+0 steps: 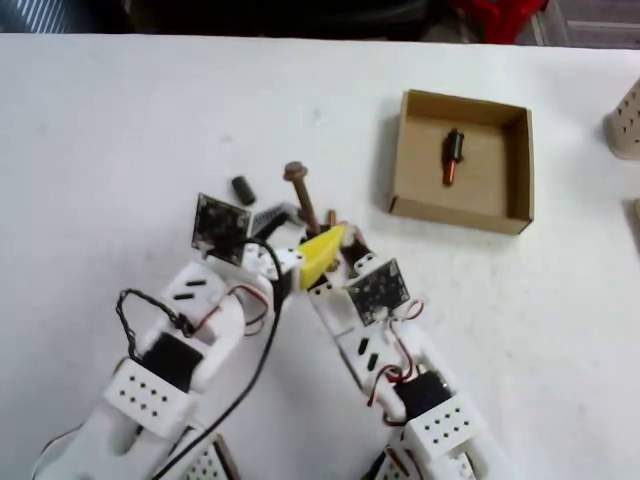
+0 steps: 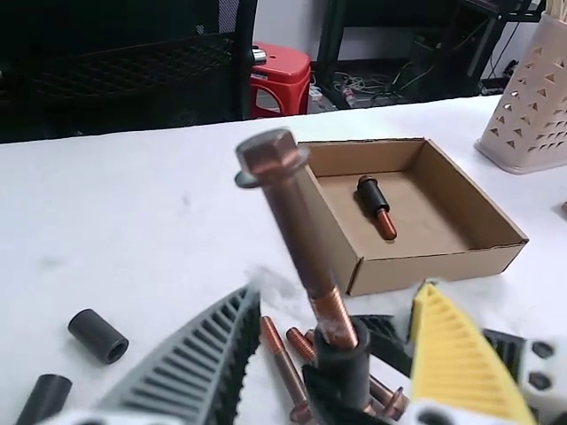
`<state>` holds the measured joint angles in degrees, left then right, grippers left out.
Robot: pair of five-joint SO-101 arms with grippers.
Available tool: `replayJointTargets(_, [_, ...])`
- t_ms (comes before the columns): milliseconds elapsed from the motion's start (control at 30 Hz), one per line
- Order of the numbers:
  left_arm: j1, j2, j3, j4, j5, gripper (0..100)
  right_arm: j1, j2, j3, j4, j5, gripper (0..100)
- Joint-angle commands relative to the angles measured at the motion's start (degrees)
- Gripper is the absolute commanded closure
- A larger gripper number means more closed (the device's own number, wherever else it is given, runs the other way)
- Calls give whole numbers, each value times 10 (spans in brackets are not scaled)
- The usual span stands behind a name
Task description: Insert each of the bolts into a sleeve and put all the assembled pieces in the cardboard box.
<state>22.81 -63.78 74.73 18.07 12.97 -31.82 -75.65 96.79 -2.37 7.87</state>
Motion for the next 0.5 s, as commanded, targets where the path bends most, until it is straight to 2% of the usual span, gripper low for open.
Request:
replayJointTargets(0, [-27, 4, -34, -8, 3, 714, 9, -22, 4, -5, 5, 981])
replayJointTargets(133, [-51, 5, -32, -42, 4, 714, 9, -23, 4, -5, 5, 981])
replayJointTargets(333, [-28, 7, -36, -45, 4, 714, 7, -23, 4, -3, 5, 981])
replayJointTargets(467, [-27, 70, -62, -74, 4, 714, 7, -23, 4, -2, 4, 981])
